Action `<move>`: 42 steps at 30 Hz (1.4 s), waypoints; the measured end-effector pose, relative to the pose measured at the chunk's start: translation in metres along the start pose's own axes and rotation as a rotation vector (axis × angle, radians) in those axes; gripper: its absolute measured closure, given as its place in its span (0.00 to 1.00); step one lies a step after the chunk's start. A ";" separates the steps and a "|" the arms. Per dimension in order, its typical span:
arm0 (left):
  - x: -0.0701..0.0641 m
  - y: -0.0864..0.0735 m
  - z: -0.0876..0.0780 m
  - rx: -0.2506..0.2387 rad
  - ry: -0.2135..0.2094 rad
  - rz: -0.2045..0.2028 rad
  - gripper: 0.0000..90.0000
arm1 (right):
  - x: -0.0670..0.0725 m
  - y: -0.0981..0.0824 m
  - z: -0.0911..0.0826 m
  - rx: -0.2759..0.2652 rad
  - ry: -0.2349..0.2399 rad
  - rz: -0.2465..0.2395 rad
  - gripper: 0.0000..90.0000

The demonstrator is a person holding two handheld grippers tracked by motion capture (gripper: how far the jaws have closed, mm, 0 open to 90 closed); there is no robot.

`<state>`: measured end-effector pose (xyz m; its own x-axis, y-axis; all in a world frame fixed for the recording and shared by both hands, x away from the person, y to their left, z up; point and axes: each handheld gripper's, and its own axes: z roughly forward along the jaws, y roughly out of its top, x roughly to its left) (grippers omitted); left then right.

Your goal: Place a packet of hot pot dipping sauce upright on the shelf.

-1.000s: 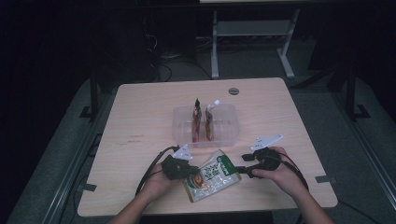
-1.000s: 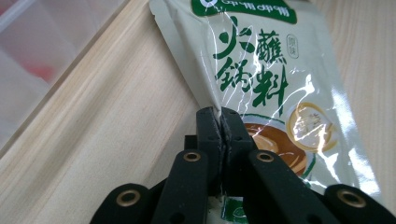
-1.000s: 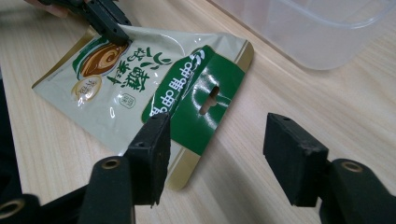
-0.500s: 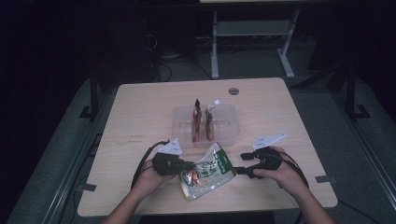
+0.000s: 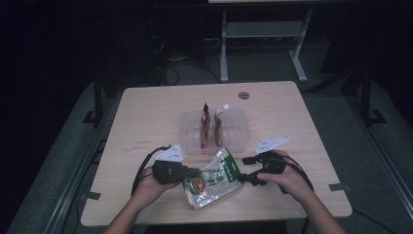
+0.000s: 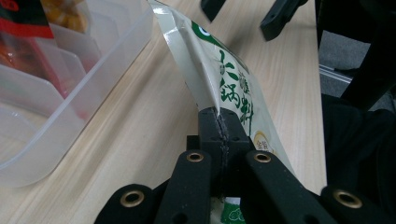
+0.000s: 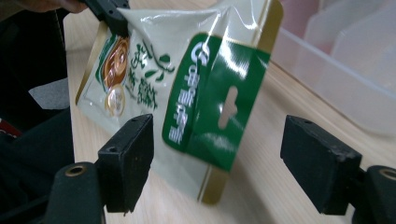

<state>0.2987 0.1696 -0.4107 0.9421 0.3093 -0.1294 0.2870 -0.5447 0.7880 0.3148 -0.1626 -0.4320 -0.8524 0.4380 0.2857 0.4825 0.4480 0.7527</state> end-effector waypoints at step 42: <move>0.001 0.005 -0.002 -0.053 0.037 0.010 1.00 | -0.003 0.016 0.030 -0.010 0.137 0.044 0.80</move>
<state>0.3004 0.1681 -0.4055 0.9377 0.3327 -0.0997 0.2668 -0.5064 0.8200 0.3314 -0.1339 -0.4385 -0.8501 0.3460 0.3969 0.5189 0.4221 0.7434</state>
